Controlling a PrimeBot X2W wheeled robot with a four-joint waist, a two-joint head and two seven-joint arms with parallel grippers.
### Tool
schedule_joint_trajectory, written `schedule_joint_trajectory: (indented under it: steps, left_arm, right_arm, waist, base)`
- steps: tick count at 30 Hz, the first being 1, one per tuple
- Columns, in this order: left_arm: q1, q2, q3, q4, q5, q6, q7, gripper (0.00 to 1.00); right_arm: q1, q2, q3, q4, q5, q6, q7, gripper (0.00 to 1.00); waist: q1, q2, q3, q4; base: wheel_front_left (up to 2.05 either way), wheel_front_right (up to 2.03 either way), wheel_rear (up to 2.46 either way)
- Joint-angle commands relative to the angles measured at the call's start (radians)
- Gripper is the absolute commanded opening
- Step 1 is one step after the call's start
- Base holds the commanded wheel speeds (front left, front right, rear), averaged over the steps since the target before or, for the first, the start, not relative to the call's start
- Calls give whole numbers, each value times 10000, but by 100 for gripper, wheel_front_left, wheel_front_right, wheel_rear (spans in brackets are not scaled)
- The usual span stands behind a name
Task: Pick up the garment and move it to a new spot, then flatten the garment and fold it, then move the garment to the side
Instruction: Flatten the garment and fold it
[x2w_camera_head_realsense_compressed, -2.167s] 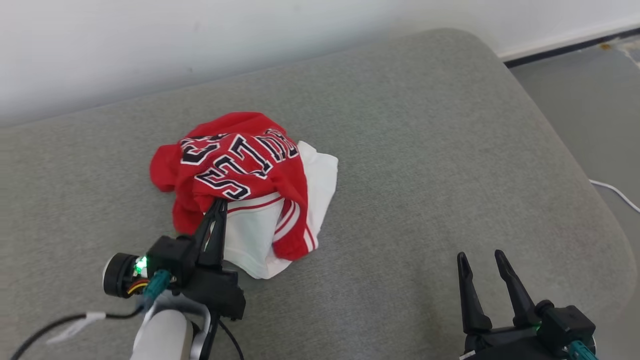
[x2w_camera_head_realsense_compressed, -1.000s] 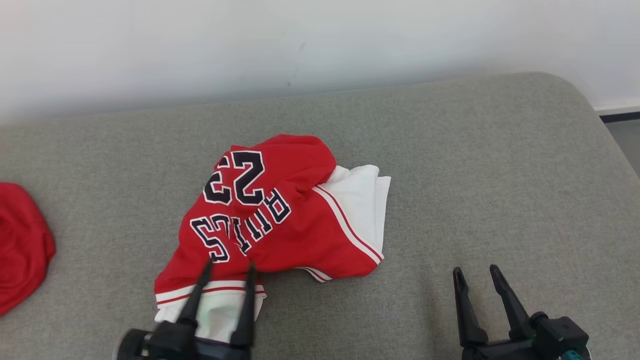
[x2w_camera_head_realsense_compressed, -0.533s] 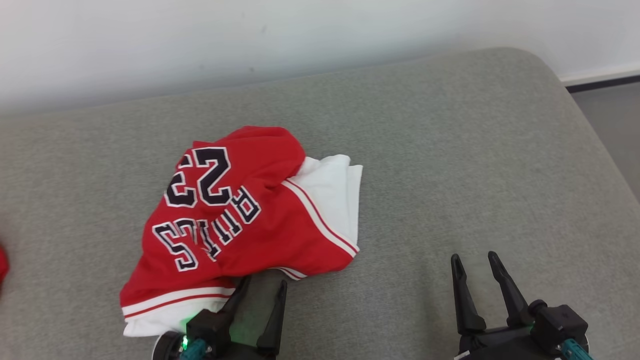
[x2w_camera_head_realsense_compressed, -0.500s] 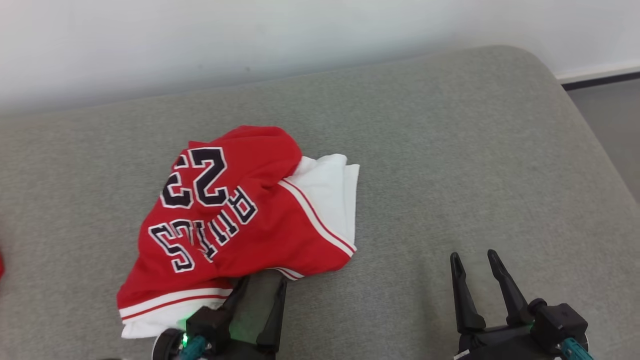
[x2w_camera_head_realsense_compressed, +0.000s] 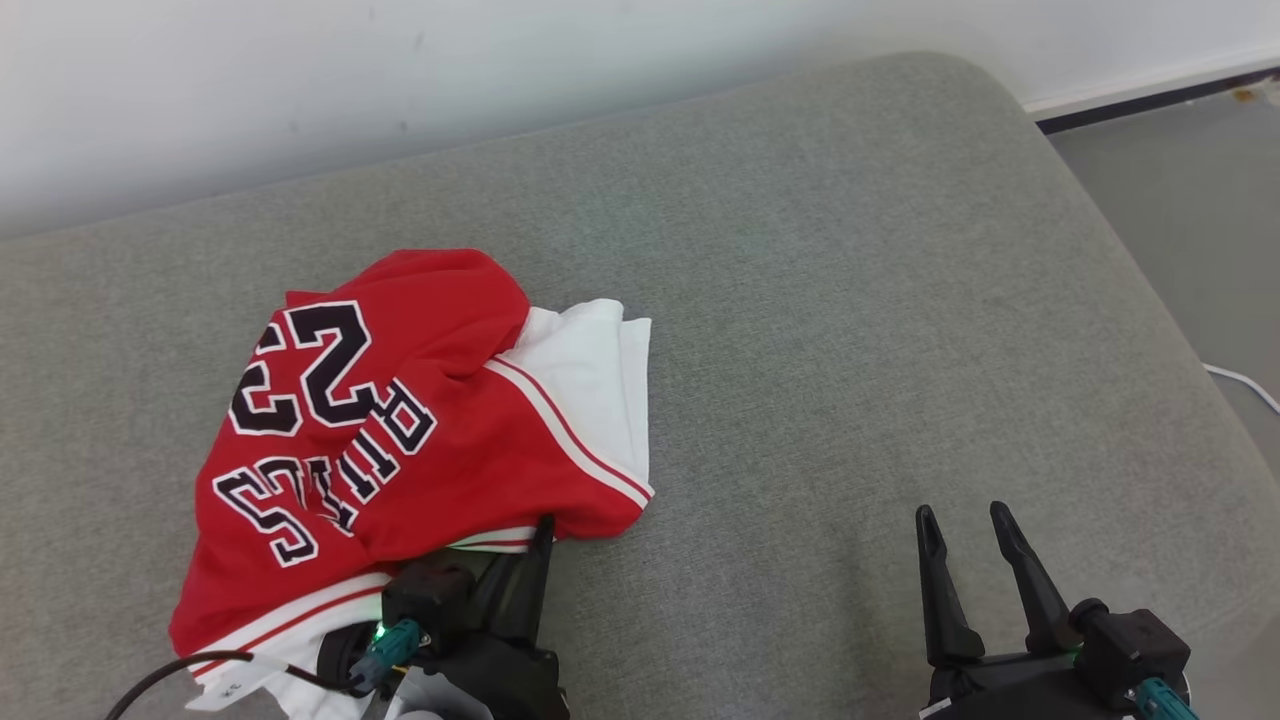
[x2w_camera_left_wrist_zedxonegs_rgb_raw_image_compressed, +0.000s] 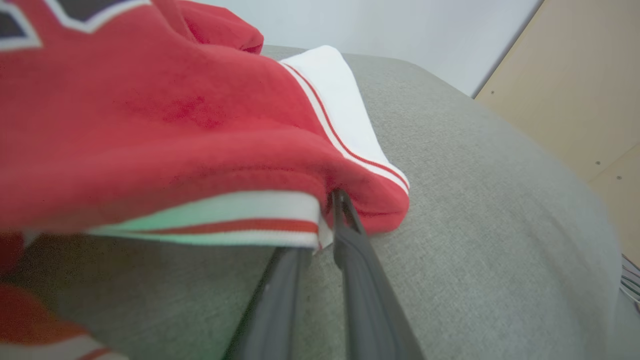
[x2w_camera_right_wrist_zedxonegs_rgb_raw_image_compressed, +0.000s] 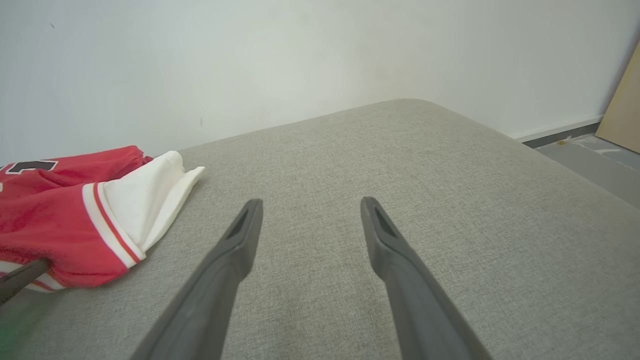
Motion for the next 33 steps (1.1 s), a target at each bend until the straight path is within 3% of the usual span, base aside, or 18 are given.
schedule_joint_trajectory:
  steps: [1,12,19,28,33]
  left_arm:
    - [8,24,-16,-146,-60,-10,-16,0]
    - [2049,161,254,-2314,27,79,-17,0]
    - [3798,814,802,-3607,-322,625,291,0]
    - [4385,1737,2002,-3929,-633,1209,336,0]
    - [4260,1659,2143,-3447,-808,1236,270,0]
  right_arm:
    - [67,-5,-10,-20,7,35,-19,100]
    - [612,-5,-108,92,117,35,-18,100]
    - [702,-8,-43,123,233,35,-19,100]
    - [738,-11,0,249,73,35,-19,100]
    - [812,-8,-90,288,-44,35,-19,100]
  waist:
    - [-1,0,-130,173]
    - [-1,0,-1042,1995]
    - [-1,0,-1116,2884]
    - [-1,0,-1154,3216]
    - [-1,0,-1274,3229]
  base:
    - [0,0,0]
    - [0,0,0]
    - [0,0,0]
    - [0,0,0]
    - [0,0,0]
